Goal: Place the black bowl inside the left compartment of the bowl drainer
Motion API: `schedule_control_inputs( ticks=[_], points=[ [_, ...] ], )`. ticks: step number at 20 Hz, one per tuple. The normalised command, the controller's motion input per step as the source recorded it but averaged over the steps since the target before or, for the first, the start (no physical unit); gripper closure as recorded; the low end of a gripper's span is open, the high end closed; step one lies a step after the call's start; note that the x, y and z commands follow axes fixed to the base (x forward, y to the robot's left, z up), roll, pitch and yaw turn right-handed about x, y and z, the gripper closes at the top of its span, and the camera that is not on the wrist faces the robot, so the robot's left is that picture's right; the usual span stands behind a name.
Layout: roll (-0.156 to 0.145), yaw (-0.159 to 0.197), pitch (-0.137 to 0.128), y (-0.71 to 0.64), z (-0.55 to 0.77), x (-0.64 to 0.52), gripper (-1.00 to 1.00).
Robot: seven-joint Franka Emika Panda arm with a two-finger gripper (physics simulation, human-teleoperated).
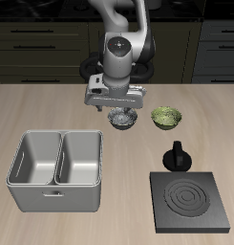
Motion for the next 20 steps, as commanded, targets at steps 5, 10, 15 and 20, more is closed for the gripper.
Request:
schedule_control_inputs(
  ticks=[5, 10, 15, 20],
  points=[
    [-0.002, 0.004, 0.04, 0.04, -0.2, -0.02, -1.0],
    [-0.018, -0.009, 0.05, -0.06, -0.27, -0.03, -1.0],
    [-0.008, -0.01, 0.049, -0.03, -0.22, -0.03, -1.0],
    [0.008, -0.013, 0.029, -0.02, -0.12, -0.04, -1.0]
  ],
)
